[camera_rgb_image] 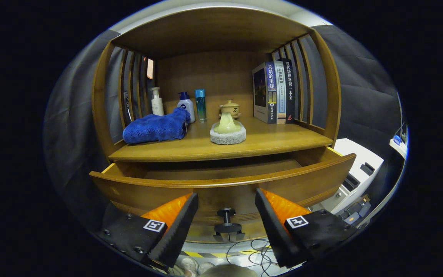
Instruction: Pull open the drawer, take out the items inside it, and place them on the countertop above the cabinet.
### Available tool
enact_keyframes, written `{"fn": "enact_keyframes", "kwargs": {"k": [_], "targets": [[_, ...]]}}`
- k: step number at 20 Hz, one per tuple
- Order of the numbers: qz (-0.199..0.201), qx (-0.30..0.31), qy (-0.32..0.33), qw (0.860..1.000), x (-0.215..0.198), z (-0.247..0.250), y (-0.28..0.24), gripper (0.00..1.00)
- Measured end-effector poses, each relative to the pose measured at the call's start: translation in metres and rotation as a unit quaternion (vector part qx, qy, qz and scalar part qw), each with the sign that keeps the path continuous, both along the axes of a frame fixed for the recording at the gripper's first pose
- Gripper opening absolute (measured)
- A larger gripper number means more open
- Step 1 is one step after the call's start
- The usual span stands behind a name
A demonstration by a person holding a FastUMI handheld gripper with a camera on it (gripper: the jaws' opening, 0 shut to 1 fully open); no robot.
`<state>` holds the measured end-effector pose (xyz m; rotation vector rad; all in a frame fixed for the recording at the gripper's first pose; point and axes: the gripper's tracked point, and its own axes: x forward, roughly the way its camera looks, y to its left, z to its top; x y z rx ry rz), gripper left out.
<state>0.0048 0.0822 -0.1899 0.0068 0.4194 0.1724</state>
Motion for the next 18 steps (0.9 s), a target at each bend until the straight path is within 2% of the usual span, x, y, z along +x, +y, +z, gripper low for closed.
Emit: {"fn": "enact_keyframes", "kwargs": {"k": [18], "targets": [[0.001,0.000,0.015,1.000,0.052,-0.006,0.008,0.99]]}}
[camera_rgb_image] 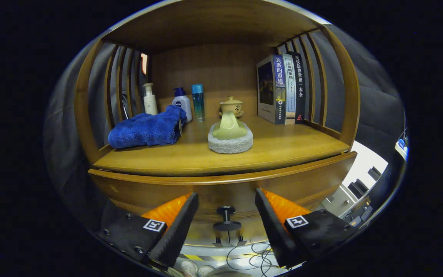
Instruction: Pull open the drawer, take out the items inside it, and place them on the countertop above the cabinet.
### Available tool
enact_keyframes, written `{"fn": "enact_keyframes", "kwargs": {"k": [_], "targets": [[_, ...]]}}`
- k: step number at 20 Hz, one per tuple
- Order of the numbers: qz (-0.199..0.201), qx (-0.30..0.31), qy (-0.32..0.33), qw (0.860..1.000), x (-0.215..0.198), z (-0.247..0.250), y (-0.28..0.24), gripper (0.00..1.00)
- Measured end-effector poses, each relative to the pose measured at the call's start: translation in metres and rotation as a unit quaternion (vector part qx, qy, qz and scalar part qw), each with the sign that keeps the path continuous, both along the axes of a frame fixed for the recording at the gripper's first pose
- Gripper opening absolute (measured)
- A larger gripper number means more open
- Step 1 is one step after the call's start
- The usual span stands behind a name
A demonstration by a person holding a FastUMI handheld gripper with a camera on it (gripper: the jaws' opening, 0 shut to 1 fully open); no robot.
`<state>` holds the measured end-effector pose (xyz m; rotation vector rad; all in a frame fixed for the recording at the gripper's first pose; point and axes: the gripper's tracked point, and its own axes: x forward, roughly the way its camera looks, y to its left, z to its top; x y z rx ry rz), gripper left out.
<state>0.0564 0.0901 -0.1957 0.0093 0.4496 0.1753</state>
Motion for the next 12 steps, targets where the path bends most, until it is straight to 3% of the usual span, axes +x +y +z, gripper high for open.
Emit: {"fn": "enact_keyframes", "kwargs": {"k": [12], "targets": [[0.006,0.008,0.020,1.000,-0.0002,-0.0061,0.0035,0.98]]}}
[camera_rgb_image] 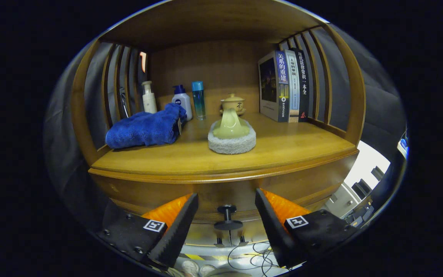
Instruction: Pull open the drawer, take out the items inside it, and place them on the countertop above the cabinet.
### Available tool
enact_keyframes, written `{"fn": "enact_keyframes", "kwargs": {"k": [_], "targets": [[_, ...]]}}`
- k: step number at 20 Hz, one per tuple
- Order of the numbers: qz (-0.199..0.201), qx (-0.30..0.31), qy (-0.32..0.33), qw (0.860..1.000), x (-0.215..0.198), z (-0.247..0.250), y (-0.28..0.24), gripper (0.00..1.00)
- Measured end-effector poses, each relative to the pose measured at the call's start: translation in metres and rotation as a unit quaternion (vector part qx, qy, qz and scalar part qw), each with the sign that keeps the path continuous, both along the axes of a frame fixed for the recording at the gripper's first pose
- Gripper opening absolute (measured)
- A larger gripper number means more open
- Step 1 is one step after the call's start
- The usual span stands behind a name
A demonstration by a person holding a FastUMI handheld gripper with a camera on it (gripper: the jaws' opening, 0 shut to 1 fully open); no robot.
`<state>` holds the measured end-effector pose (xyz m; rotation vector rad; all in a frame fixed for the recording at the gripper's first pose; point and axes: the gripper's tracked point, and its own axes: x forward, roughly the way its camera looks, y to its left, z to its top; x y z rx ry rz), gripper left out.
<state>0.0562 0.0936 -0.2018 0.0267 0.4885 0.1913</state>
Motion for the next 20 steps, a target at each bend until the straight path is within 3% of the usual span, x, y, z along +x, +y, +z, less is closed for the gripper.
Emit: {"fn": "enact_keyframes", "kwargs": {"k": [9,20], "targets": [[-0.008,-0.031,-0.011,0.999,0.000,0.014,-0.009,1.00],[-0.032,0.022,-0.127,0.991,-0.030,0.180,-0.037,0.99]]}}
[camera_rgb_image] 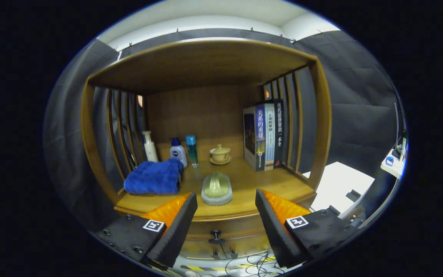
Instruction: Pull open the drawer, take out the items inside it, and place them on the countertop above the cabinet.
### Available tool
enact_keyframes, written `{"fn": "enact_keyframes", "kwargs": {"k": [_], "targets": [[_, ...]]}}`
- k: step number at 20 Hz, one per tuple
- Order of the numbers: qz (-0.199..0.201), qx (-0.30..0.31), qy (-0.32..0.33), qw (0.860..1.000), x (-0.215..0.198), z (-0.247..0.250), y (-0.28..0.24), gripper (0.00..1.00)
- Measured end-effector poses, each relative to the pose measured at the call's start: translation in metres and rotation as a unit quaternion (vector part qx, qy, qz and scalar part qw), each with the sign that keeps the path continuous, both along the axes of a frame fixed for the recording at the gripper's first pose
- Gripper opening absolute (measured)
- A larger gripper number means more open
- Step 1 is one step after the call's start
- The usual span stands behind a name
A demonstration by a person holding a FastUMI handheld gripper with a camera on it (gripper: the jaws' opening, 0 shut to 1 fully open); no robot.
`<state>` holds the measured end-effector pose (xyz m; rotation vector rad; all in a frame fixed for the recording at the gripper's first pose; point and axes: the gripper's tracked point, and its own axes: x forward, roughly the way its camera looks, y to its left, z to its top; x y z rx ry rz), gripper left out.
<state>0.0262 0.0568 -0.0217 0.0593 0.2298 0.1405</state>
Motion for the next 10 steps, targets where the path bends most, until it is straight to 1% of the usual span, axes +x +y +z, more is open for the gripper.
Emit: {"fn": "enact_keyframes", "kwargs": {"k": [3,6,8,10], "targets": [[0.003,0.005,-0.027,1.000,-0.016,0.036,-0.006,0.99],[-0.001,-0.014,-0.052,0.999,-0.032,0.063,-0.014,0.99],[0.003,-0.019,-0.066,0.998,-0.037,0.073,-0.013,0.99],[0.015,-0.021,-0.072,0.997,-0.043,0.077,-0.007,0.99]]}}
